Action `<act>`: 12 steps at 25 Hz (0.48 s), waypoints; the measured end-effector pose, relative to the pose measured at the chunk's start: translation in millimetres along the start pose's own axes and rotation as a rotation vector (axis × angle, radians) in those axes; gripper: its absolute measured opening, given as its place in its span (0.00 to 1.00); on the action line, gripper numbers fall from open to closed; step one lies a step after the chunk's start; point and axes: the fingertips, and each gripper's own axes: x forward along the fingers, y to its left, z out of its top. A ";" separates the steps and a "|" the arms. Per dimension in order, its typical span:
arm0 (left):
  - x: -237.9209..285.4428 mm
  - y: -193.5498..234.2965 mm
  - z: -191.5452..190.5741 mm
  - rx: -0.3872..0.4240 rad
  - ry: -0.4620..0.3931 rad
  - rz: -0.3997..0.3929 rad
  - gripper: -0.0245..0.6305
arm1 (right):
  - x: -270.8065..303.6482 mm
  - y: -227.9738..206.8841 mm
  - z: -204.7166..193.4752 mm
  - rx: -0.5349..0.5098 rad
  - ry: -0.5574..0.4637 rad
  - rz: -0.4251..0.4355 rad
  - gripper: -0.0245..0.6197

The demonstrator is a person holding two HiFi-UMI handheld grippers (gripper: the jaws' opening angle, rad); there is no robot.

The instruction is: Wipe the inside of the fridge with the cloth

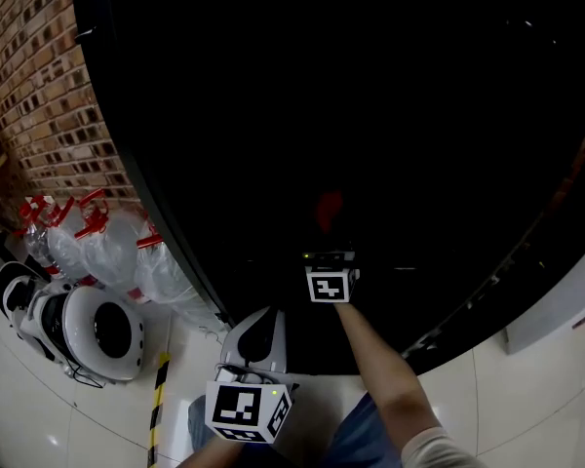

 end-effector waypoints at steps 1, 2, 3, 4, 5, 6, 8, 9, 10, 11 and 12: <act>3.1 -4.2 0.9 0.000 -0.002 -0.012 0.06 | -2.7 -10.6 -2.0 0.006 0.006 -0.021 0.13; 5.4 -8.1 1.9 0.000 -0.004 -0.023 0.06 | -5.3 -21.3 -3.9 0.015 0.012 -0.043 0.13; 7.0 -11.5 2.6 0.000 -0.006 -0.032 0.06 | -7.7 -31.6 -5.6 0.026 0.018 -0.065 0.13; 8.2 -14.5 2.4 0.000 -0.006 -0.040 0.06 | -10.2 -40.6 -6.9 0.038 0.024 -0.084 0.13; 9.6 -17.3 0.9 0.001 -0.004 -0.049 0.06 | -12.6 -48.2 -7.8 0.049 0.029 -0.100 0.13; 11.2 -20.0 -1.7 0.000 0.000 -0.057 0.06 | -15.0 -54.6 -8.4 0.057 0.032 -0.113 0.13; 14.4 -25.4 -5.1 -0.001 0.008 -0.072 0.06 | -19.6 -64.8 -8.9 0.071 0.038 -0.135 0.13; 15.4 -27.9 -5.4 0.000 0.010 -0.079 0.06 | -21.8 -69.3 -9.0 0.076 0.040 -0.145 0.13; 16.0 -30.2 -5.2 0.003 0.011 -0.086 0.06 | -24.0 -73.6 -9.0 0.082 0.042 -0.154 0.13; 16.5 -32.3 -4.9 0.006 0.011 -0.093 0.06 | -26.0 -77.8 -8.9 0.087 0.044 -0.163 0.13; 17.3 -34.2 -4.6 0.010 0.011 -0.100 0.06 | -28.1 -82.0 -8.9 0.092 0.046 -0.172 0.13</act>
